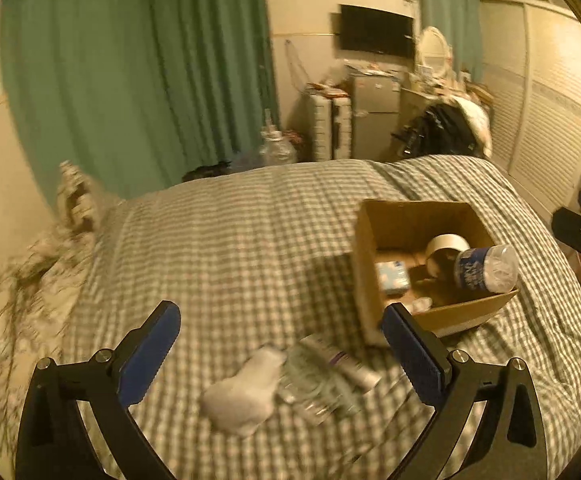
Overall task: Organize objects
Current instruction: 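Grasp the white sock with the left gripper while the right grasps the toothpaste tube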
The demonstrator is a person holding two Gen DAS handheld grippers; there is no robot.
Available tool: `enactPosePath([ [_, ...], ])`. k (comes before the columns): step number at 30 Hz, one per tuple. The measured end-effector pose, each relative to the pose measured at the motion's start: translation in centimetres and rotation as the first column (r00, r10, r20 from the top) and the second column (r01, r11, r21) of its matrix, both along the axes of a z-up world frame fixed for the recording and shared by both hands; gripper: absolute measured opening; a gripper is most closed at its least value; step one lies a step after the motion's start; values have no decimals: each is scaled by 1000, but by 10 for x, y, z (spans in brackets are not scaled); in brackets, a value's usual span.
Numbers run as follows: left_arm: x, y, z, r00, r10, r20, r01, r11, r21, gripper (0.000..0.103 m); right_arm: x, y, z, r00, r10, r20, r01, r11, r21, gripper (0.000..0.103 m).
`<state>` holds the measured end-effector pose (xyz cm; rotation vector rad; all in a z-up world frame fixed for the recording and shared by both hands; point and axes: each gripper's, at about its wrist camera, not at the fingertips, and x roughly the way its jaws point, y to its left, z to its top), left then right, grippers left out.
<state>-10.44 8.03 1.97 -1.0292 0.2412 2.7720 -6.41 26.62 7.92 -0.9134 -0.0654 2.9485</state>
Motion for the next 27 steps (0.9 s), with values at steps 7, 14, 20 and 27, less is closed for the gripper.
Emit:
enactPosePath([
  [7,30,-68,-21,987,160,0,-160,987,14,103,16,-51,-26,996,84,39,-83,996,-29,86],
  [14,38,-90,-81,973,221,71,-224,974,31,103,1,-86,-86,984,128,124,-125,992,-33,86],
  [20,28,-88,-122,968,208,143,-214,976,29,103,-30,-106,-135,963,156,221,-149,988,-46,86],
  [27,1,-75,-155,954,166,248,-182,982,43,103,-58,-100,-181,926,143,348,-115,988,-101,86],
])
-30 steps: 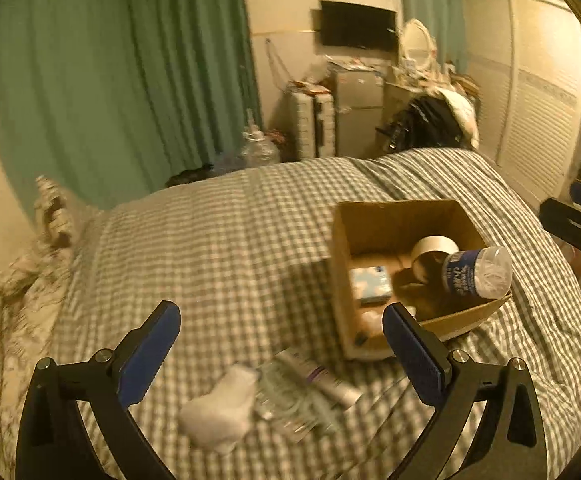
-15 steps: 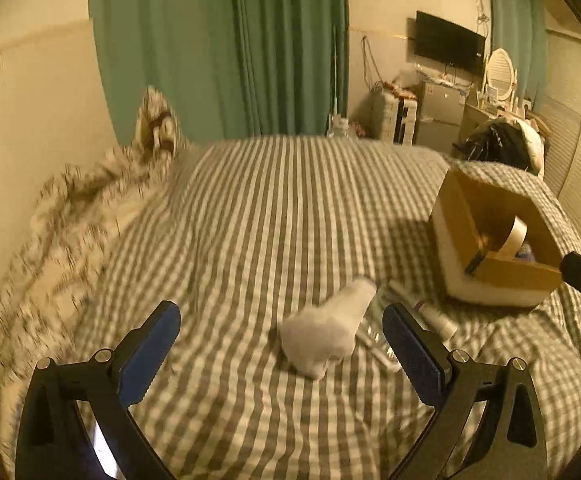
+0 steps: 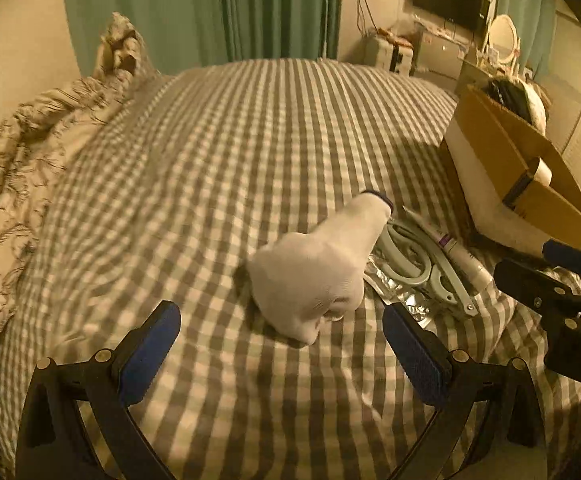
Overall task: Organize objects
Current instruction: 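Grasp the white sock with the left gripper while the right grasps the toothpaste tube, then carry the sock and toothpaste tube into the box and release both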
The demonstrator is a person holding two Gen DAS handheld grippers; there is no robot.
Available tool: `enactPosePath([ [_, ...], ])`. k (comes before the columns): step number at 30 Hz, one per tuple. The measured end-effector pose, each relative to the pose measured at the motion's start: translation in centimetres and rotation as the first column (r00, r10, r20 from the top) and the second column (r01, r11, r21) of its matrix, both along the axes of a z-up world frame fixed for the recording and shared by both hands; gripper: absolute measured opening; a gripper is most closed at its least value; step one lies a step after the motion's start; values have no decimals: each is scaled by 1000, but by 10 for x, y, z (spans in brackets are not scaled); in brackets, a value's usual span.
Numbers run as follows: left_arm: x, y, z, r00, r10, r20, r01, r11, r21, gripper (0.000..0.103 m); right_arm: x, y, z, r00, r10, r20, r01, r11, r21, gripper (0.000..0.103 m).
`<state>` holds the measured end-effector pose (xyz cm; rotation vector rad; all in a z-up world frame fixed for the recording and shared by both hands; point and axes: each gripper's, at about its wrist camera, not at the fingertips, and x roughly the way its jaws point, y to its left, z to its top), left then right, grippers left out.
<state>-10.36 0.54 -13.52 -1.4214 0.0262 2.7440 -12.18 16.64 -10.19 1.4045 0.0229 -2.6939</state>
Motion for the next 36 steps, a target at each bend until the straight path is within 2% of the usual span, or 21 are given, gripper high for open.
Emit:
enactPosePath([
  [5,-25,10,-21,999,-10,50,9,1000,17,103,-13,12,-19,993,-82,81,84,996,-18,86],
  [11,-41,26,-42,996,-51,75,53,998,-30,103,-31,14,-38,985,-96,146,102,994,-40,86],
  [18,-62,21,-55,997,-38,66,37,999,5,102,-51,14,-52,979,-84,185,99,992,-76,84],
  [20,-65,18,-60,997,-32,70,31,999,13,96,-55,14,-57,977,-85,198,103,991,-84,79],
  [21,-65,16,-61,997,-28,75,27,999,18,90,-59,14,-60,974,-86,208,106,990,-89,77],
  [23,-66,12,-61,997,-20,77,17,999,39,83,-65,11,-67,970,-88,225,108,991,-78,68],
  [25,-64,10,-58,997,-17,71,14,999,51,75,-70,6,-70,971,-78,225,97,993,-72,65],
  [28,-57,9,-55,998,-25,64,22,999,48,66,-71,-1,-71,975,-50,215,67,995,-70,49],
  [30,-52,10,-51,997,-35,65,32,998,48,64,-67,-6,-68,978,-34,207,47,997,-59,40],
  [32,-44,10,-44,997,-46,58,44,998,49,63,-63,-10,-67,979,-15,205,26,998,-54,25],
  [36,-26,11,-27,997,-67,39,66,997,28,62,-46,-22,-59,986,3,169,-4,1000,4,22],
])
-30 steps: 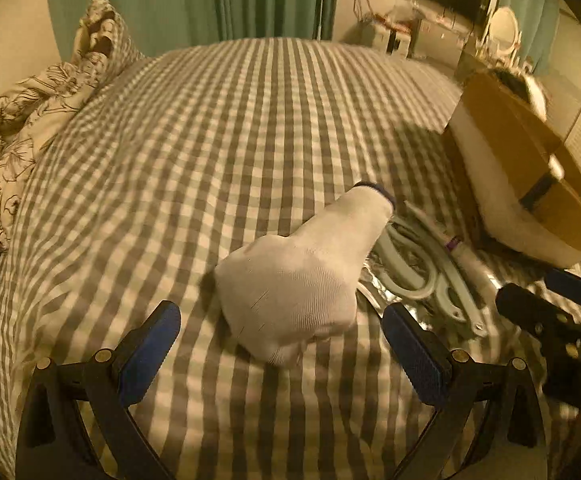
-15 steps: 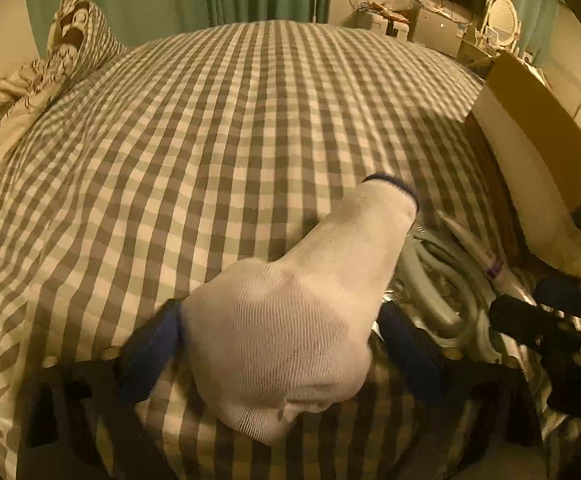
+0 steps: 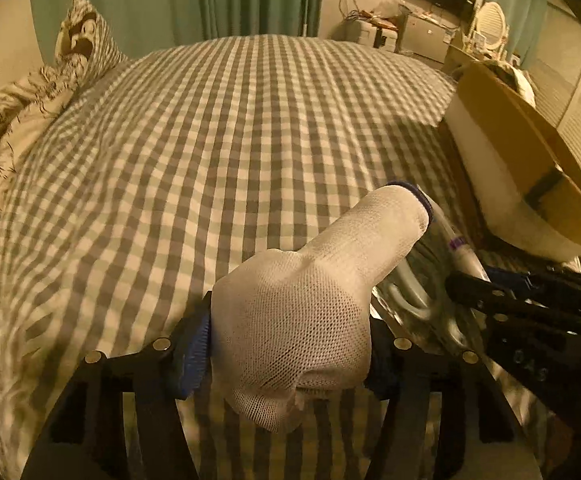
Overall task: Organize objects
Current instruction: 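Carry the sock and toothpaste tube into the box and release both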
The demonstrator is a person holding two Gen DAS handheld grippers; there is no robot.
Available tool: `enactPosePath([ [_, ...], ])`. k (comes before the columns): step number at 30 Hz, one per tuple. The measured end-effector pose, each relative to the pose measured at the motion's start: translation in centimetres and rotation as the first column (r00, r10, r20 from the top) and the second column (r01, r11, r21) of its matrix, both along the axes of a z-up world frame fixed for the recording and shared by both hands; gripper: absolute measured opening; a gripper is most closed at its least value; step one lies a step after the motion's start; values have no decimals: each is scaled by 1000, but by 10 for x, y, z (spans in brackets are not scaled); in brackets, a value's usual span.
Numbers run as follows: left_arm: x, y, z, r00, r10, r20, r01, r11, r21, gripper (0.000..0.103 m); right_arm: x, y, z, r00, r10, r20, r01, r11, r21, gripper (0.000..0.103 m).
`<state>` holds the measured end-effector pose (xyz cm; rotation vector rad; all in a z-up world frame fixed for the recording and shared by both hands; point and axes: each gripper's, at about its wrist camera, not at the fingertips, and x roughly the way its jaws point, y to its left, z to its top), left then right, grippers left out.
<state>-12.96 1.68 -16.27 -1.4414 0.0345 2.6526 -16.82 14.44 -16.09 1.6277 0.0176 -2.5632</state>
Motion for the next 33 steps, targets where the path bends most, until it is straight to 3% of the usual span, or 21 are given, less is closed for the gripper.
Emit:
enactPosePath([
  [6,26,-6,26,1000,2,-26,-3,1000,-27,62,37,-20,27,992,63,-105,-60,998,28,22],
  [16,71,2,92,991,-7,-131,7,1000,4,61,92,-3,86,976,8,-219,-33,994,-107,22],
  [24,82,42,148,974,-78,-212,91,995,50,61,124,51,160,929,-44,-367,25,998,-56,22],
  [29,62,80,178,962,-130,-240,155,984,86,61,121,101,207,900,-74,-429,79,997,-6,22],
  [33,40,118,199,942,-189,-277,213,975,62,61,112,140,233,882,-85,-464,91,996,-9,22],
])
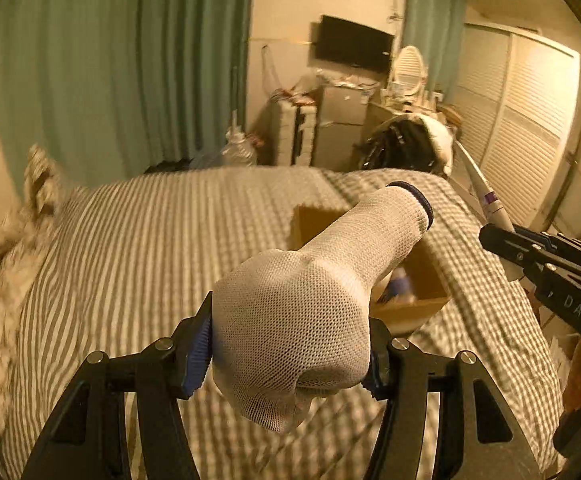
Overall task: Organize objects
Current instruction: 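Carry the sock and toothpaste tube into the box and release both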
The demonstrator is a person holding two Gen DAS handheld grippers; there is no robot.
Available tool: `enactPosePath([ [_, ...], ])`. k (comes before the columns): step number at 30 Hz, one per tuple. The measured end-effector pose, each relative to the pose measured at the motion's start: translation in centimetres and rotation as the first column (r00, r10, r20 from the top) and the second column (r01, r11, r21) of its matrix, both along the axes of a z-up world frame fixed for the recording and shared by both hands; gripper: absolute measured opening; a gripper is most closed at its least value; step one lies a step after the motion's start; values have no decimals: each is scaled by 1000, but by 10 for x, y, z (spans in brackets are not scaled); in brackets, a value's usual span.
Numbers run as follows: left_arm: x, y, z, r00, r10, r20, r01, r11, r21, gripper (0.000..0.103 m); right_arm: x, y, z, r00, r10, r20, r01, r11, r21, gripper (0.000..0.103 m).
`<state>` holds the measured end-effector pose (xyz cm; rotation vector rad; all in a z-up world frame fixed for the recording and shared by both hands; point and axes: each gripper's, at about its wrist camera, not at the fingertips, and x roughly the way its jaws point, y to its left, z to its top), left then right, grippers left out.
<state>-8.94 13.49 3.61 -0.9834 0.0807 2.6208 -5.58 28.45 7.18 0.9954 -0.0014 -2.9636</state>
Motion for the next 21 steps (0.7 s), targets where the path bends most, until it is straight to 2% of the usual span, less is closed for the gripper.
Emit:
enactPosePath([
  [4,-31,43,8,998,-65,-4,64,998,-7,61,-18,28,4,1000,-17,-4,17,1000,11,22],
  [8,-62,83,-2,994,-111,20,111,994,-12,61,-41,56,-10,999,-34,24,34,999,0,22],
  [15,-115,124,-54,988,-105,112,112,992,-56,61,-81,85,-65,991,-64,118,63,998,12,22],
  [18,-132,134,-77,983,-108,149,122,988,-92,61,-96,96,-85,986,-73,149,76,997,-17,22],
  [21,-141,137,-88,978,-116,172,133,987,-89,61,-102,103,-96,984,-84,155,91,995,-37,22],
])
